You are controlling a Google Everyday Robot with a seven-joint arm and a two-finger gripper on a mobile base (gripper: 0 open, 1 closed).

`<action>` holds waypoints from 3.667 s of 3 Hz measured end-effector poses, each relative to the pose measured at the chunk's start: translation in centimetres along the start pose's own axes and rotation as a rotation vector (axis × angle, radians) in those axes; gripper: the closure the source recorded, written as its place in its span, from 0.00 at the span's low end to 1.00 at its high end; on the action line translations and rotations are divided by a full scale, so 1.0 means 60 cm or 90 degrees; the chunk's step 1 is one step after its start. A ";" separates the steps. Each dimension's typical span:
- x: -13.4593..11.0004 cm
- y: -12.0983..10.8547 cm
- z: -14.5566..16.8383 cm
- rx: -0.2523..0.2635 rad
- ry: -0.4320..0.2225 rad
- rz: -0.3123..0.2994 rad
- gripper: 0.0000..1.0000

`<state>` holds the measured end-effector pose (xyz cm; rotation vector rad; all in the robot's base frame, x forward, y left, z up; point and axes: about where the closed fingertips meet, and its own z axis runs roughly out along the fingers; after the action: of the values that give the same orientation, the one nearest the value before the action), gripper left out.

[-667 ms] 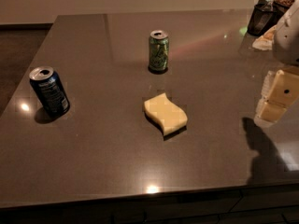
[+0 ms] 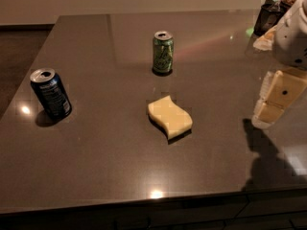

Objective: Move sponge near pepsi can

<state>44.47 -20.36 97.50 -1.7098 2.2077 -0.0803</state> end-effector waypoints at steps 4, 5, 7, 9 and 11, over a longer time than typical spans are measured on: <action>-0.156 0.053 0.191 -0.095 -0.043 0.065 0.00; -0.180 0.071 0.229 -0.113 -0.032 0.060 0.00; -0.206 0.089 0.273 -0.128 -0.003 0.053 0.16; -0.251 0.080 0.262 -0.100 -0.005 0.032 0.71; -0.374 0.083 0.242 -0.093 -0.054 -0.039 1.00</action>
Offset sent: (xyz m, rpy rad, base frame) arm 0.0261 0.0942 -0.0747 0.1488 0.1165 -0.0772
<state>49.01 4.69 87.92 -1.8225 2.1464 0.1384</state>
